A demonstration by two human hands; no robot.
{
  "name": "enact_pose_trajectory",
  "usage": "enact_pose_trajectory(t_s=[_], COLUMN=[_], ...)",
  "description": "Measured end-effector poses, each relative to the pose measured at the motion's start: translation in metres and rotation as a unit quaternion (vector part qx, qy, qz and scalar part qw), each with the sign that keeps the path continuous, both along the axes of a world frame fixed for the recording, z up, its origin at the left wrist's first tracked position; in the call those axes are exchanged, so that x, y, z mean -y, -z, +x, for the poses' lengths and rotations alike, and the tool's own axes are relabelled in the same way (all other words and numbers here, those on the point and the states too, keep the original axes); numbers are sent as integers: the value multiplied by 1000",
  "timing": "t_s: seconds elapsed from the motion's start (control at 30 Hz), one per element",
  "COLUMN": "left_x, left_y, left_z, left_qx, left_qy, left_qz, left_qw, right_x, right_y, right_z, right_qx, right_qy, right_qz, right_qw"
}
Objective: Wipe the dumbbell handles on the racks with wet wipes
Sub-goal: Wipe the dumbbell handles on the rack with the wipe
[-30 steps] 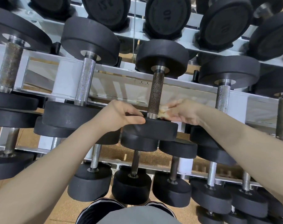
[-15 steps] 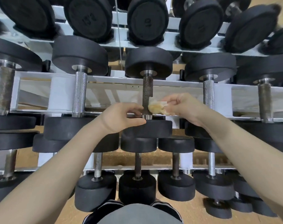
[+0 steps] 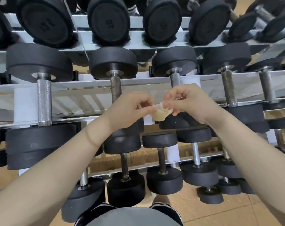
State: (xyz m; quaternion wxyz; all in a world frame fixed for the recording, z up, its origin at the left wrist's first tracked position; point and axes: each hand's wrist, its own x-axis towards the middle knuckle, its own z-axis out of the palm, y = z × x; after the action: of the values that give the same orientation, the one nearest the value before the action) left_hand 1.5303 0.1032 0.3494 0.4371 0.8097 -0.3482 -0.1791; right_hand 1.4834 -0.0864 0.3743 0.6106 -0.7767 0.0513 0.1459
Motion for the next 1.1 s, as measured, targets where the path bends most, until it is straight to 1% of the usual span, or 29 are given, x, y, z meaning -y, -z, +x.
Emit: enact_pose_trajectory(t_s=[0.07,0.13,0.17,0.23,0.3,0.4,0.47,0.53,0.7,0.77,0.8,0.83,0.87,0.9,0.93,0.97,1.0,1.03,1.1], left_x=[8,16,22,38,61,94,111,122,136,138,139,139,141,142,143,143,142,141,136], left_y=[5,10,12,12,9,8,7,8,8,9,9,11,12,13,14,15,17,19,21], left_z=[-4,-8,-11,-19,-28,-38,-41,-45,-54,-54,-53,-51,-50,-48,-47,-45,-42,-39,-33], left_qx=[-29,-81,-107,-168,-217,-261,-288,-301,-333,-374,-400,-413,-410,-390,-366,-341,-325,-315,-306], left_qy=[-21,-67,-93,-142,-169,-241,-297,-326,-308,-308,-303,-298,-295,-299,-309,-325,-343,-359,-377], left_qz=[-16,-52,-69,-114,-161,-205,-233,-253,-269,-288,-307,-318,-314,-298,-280,-263,-252,-248,-248], left_qw=[999,993,987,969,948,912,880,860,850,826,809,800,804,818,832,842,845,843,838], right_x=[16,32,41,57,70,86,95,102,118,120,121,121,120,119,119,117,116,116,117], right_y=[4,8,11,12,12,9,8,5,6,7,6,6,6,6,7,10,12,14,17], right_z=[-1,-3,-3,-4,-4,-4,-3,0,7,10,12,13,14,14,14,13,12,12,16], right_qx=[-15,-30,-35,-56,-93,-148,-166,-164,-140,-142,-147,-152,-152,-143,-125,-99,-71,-43,-4], right_qy=[41,93,108,108,110,147,158,157,138,113,103,93,76,53,25,1,-13,-9,29], right_qz=[9,27,36,60,122,273,304,282,235,228,235,247,256,253,229,177,105,30,-75], right_qw=[999,995,993,991,982,939,925,932,952,956,955,953,952,955,965,979,992,999,997])
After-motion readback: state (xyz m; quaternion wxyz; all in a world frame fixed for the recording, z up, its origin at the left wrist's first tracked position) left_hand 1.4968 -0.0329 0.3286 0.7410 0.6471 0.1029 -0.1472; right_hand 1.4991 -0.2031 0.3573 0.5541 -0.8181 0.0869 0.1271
